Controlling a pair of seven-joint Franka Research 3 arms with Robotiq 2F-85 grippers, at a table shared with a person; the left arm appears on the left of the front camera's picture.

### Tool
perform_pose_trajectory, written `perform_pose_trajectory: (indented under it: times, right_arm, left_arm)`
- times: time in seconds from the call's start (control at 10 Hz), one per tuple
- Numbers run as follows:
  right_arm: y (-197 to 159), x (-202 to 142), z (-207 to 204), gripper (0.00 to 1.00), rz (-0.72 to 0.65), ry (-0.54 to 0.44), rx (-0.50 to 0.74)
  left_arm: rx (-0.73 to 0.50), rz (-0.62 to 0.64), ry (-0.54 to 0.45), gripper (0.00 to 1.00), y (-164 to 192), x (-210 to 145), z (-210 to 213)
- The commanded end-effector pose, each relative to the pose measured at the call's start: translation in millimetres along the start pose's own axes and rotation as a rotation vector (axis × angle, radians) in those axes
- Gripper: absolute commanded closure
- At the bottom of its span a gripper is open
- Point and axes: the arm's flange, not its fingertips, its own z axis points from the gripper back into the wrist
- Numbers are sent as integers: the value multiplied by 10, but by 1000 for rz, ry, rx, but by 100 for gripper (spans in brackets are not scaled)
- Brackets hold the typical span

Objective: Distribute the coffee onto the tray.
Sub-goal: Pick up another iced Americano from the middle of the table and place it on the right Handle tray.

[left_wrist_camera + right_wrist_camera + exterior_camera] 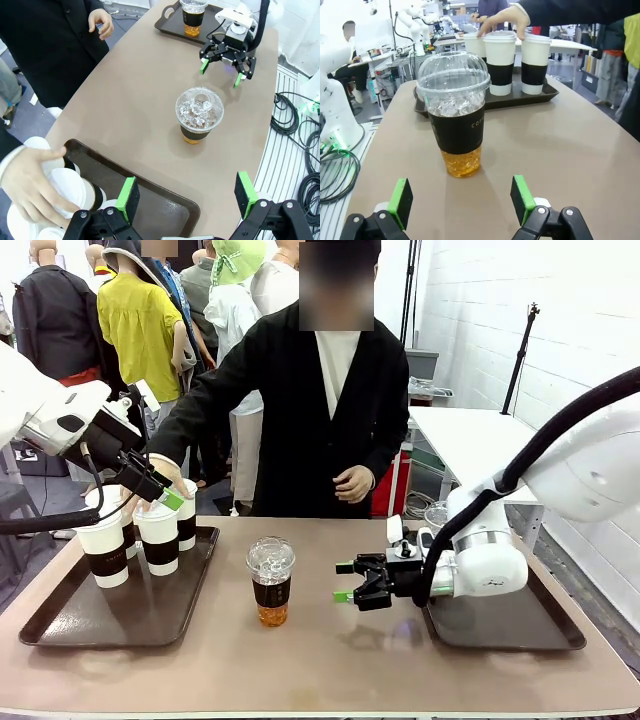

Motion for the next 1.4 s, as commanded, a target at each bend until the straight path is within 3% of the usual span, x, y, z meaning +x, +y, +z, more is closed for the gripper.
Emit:
perform_pose_trajectory:
  times: [0.0,0.9,1.3]
  right_arm:
    - [-121,-12,-100,0,10,27,36]
    - [-108,-19,-110,0,12,11,33]
    - [-58,-6,-375,0,-38,-29,25]
  left_arm:
    - [-17,-12,-19,0,19,-12,-3]
    - [-17,-12,-19,0,19,-12,-3]
    - [-17,-12,-19,0,19,-12,-3]
